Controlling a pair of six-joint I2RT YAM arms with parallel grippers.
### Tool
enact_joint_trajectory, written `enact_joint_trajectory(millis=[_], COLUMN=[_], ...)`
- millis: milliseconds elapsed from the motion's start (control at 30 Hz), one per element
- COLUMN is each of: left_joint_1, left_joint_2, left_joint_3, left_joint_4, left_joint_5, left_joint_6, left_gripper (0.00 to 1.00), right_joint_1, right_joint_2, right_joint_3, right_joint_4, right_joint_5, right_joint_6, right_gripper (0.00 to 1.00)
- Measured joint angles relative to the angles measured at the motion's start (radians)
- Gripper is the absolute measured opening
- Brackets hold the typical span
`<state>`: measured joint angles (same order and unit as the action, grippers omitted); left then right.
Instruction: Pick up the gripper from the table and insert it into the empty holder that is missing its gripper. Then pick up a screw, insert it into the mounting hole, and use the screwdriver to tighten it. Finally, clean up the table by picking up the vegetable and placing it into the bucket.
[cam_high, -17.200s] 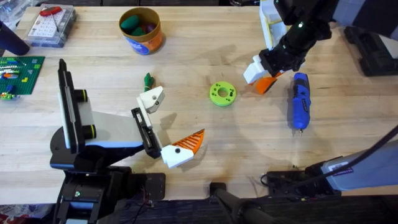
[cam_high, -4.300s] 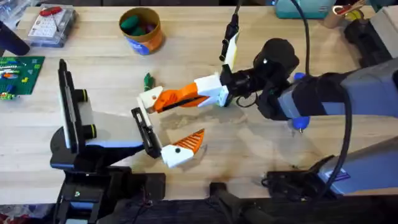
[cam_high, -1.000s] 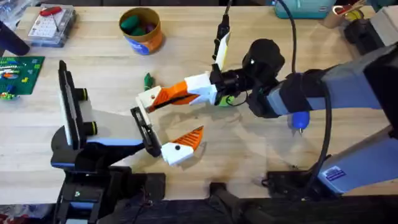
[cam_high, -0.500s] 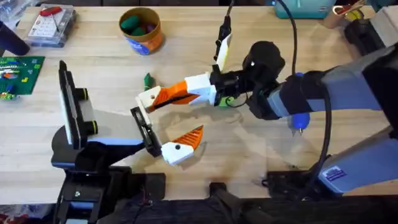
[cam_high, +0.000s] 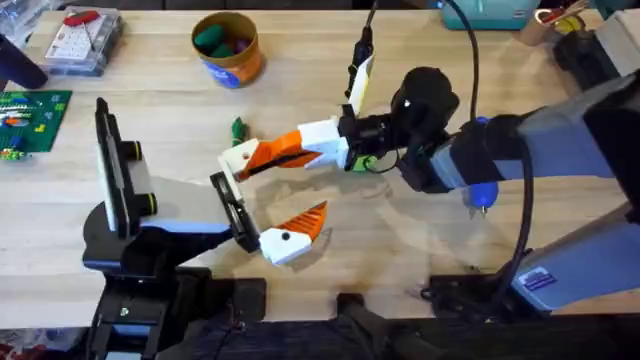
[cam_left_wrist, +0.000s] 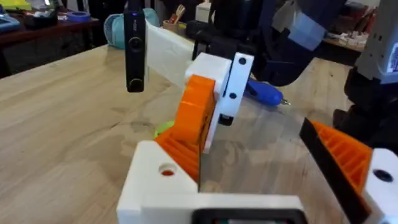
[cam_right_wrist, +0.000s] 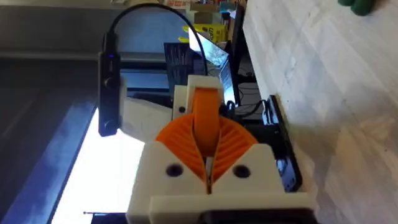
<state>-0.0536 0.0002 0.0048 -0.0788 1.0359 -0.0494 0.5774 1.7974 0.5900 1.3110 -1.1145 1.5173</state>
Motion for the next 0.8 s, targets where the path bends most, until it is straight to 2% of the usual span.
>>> enact_joint_trajectory(millis=[800], left_joint_1=[0.0], left_joint_2=[0.0], left_joint_3=[0.0], left_joint_4=[-0.006], left_joint_5=[0.0], left_joint_6=[-0.013], left_gripper=[0.992], right_joint_1=[-0.004], right_joint_2=[-0.026], right_joint_3=[0.022], right_joint_4=[-0.13], right_joint_5=[-0.013], right_joint_6=[0.0], right_gripper=[0.005])
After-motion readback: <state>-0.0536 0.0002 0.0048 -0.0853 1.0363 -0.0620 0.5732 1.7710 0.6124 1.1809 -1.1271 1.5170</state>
